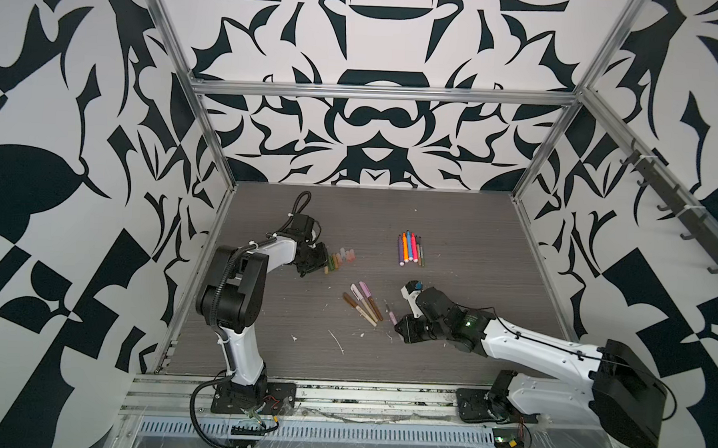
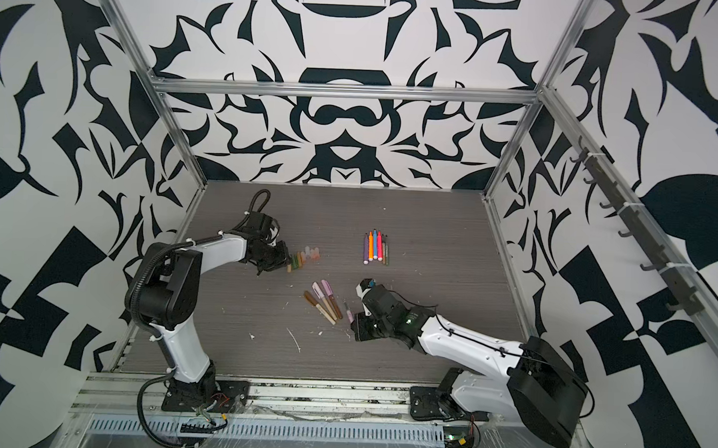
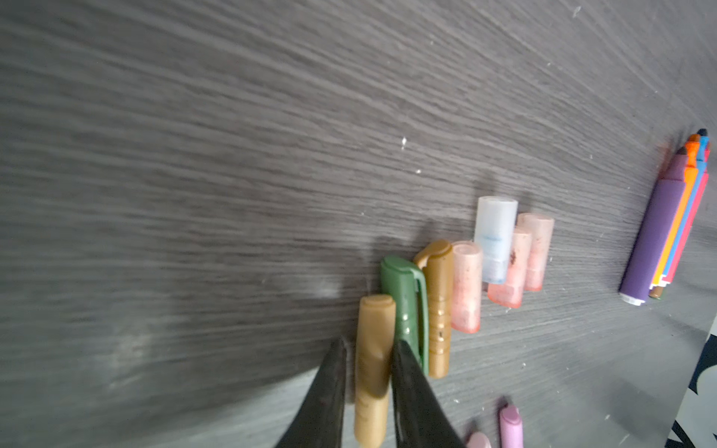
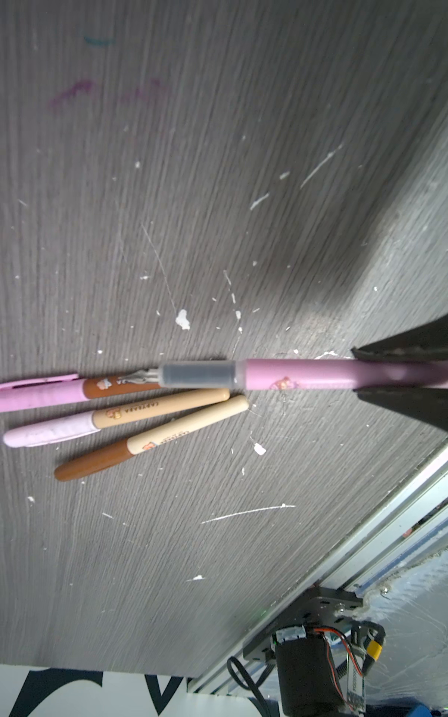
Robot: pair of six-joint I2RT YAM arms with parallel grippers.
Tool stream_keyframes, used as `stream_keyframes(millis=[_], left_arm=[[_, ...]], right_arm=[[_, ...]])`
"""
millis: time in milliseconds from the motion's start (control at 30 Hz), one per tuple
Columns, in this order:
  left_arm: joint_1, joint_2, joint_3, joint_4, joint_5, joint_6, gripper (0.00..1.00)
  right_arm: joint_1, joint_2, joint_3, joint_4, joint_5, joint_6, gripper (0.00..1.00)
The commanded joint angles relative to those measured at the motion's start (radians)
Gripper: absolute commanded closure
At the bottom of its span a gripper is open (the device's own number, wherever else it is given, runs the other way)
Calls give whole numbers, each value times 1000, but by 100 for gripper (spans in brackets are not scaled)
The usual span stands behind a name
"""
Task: Open the pen caps
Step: 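Carry the tan cap with the left gripper and set it beside the caps, then lay the uncapped pink pen beside the marker bundle with the right gripper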
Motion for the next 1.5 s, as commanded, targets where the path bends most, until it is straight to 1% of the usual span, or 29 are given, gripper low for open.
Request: stream_keyframes(millis=[0, 267, 733, 900, 1000, 1100, 1233, 1367, 1467], left_arm=[[5, 5, 11, -18, 5, 6, 75], [4, -5, -15, 21, 46, -28, 74], [5, 2, -24, 42, 56, -38, 74], [6, -41, -32, 33, 81, -54, 73], [5, -89, -35, 12, 87, -59, 73], [6, -148, -43, -8, 104, -68, 73], [7, -260, -57, -25, 155, -104, 72], [8, -440, -59, -90, 169, -108, 71], [16, -597, -59, -167, 167, -86, 68]], right_arm=[[-4, -23, 33, -10, 17, -7, 100], [-5, -25, 35, -12, 17, -5, 100], [-4, -37, 21, -12, 24, 2, 100], [-10, -33, 35, -33, 38, -15, 100], [-35, -33, 71, -70, 34, -61, 100], [-101, -36, 118, -115, 10, -117, 100], [-278, -36, 172, -124, -101, -169, 100], [-476, 7, 218, -77, -218, -177, 100], [-601, 86, 257, -36, -276, -179, 100]])
